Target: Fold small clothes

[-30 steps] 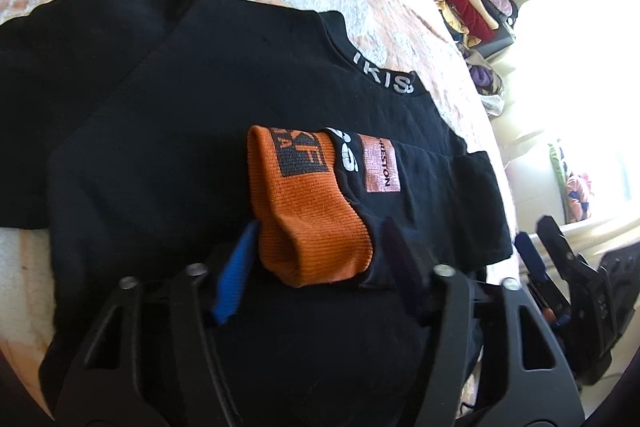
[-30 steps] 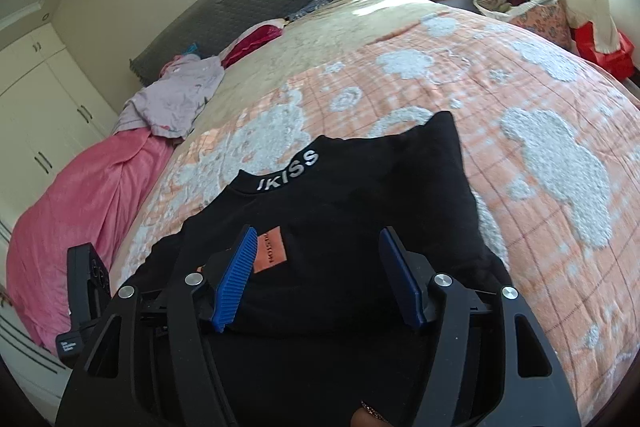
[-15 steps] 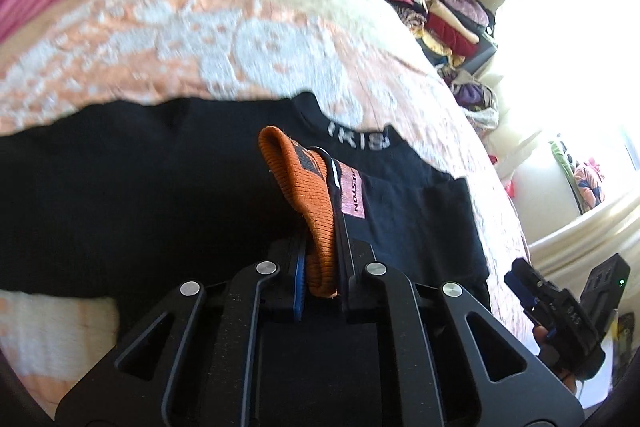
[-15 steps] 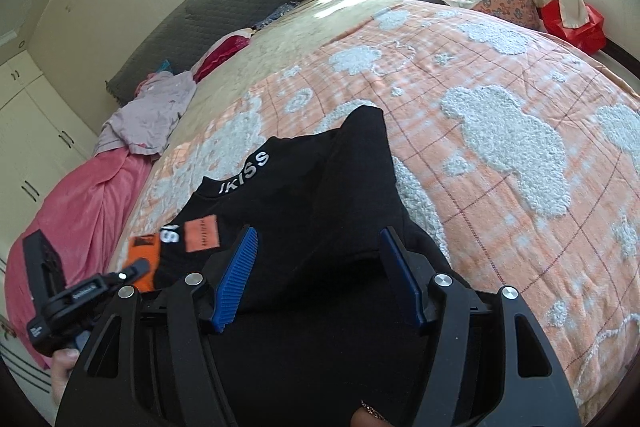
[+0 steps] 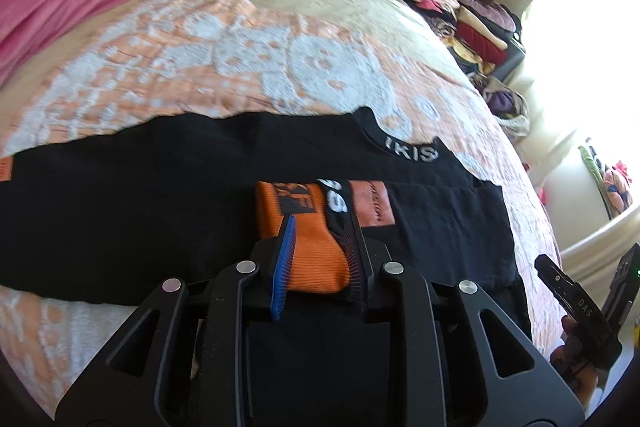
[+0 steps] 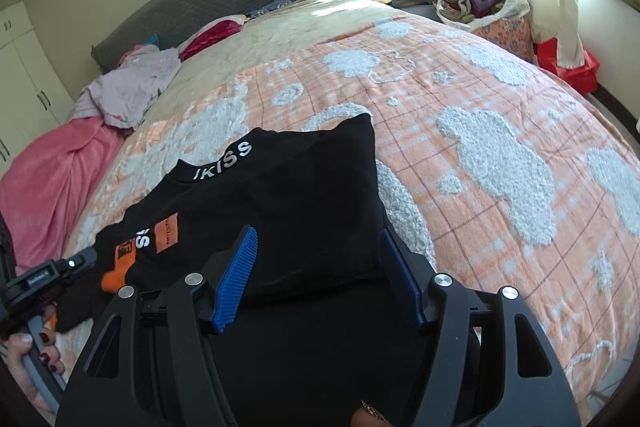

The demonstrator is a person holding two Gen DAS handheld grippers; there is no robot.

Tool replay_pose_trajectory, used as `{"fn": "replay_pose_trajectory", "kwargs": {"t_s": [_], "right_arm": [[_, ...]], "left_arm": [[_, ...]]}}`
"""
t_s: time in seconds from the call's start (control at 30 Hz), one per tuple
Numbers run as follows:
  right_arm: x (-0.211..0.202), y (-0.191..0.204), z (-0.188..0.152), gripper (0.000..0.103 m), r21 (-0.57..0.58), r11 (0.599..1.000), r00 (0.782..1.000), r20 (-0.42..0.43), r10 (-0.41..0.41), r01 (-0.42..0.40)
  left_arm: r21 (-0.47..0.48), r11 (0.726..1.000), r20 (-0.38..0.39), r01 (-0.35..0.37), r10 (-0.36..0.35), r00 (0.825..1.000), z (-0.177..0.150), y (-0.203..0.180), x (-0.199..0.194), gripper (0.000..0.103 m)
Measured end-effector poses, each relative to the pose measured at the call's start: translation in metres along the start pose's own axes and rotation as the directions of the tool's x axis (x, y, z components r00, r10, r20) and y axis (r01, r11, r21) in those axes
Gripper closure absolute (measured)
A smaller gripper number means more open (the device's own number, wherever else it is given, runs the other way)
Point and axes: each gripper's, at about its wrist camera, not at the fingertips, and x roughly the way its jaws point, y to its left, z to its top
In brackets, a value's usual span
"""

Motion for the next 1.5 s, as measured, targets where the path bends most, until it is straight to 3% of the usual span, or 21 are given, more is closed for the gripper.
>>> {"fn": "replay_pose_trajectory", "kwargs": {"t_s": [0.23, 0.33, 0.47, 0.53, 0.7, 0.9, 1.0, 1.3, 1.5], "right_arm": [[0.012, 0.022, 0.008, 0.041, -0.11, 0.994, 1.0, -0.025, -0.016, 0.013], [0.016, 0.031, 0.012, 0.041, -0.138, 0.99, 0.999, -0.038, -0.008, 0.002], [0.016, 0.044, 0.021, 0.041, -0.182, 0.983, 0.999, -0.041, 0.019, -0.026], [0.015, 0.052, 0.027, 0.041, -0.215, 0.976, 0.999, -0.032, 0.037, -0.043], [0.029, 0.06, 0.031, 0.033, -0.261, 0.964, 0.998, -0.059, 0.038, -0.052], [0.068, 0.046, 0.014, 0.033, -0.26, 0.965, 0.986, -0.154, -0.066, 0.024], [0.087, 0.025, 0.005, 0.033, -0.203, 0.977, 0.97, -0.213, -0.113, 0.069], [0.071, 0.013, 0.004, 0.031, -0.12, 0.993, 0.98, -0.196, -0.017, -0.006], [0.048, 0.017, 0.005, 0.026, -0.1, 0.995, 0.987, -0.162, 0.011, -0.027]], "left_arm": [[0.09, 0.996, 0.002, 0.007, -0.007, 1.0, 0.002, -0.023, -0.005, 0.086], [0.129, 0.991, -0.043, 0.026, -0.02, 0.999, -0.002, -0.036, 0.011, 0.086], [0.159, 0.987, -0.146, -0.029, 0.053, 0.988, -0.015, -0.035, 0.05, 0.086], [0.144, 0.988, -0.184, -0.055, 0.081, 0.98, -0.024, -0.024, 0.068, 0.085], [0.101, 0.995, -0.172, -0.026, 0.043, 0.984, -0.028, -0.012, 0.067, 0.084], [0.109, 0.994, -0.176, -0.022, 0.041, 0.984, -0.029, -0.015, 0.065, 0.084], [0.111, 0.994, -0.176, -0.02, 0.04, 0.984, -0.028, -0.015, 0.065, 0.084], [0.117, 0.993, -0.169, -0.028, 0.048, 0.985, -0.027, -0.019, 0.06, 0.084], [0.127, 0.992, -0.152, -0.023, 0.042, 0.987, -0.028, -0.024, 0.048, 0.074]]}}
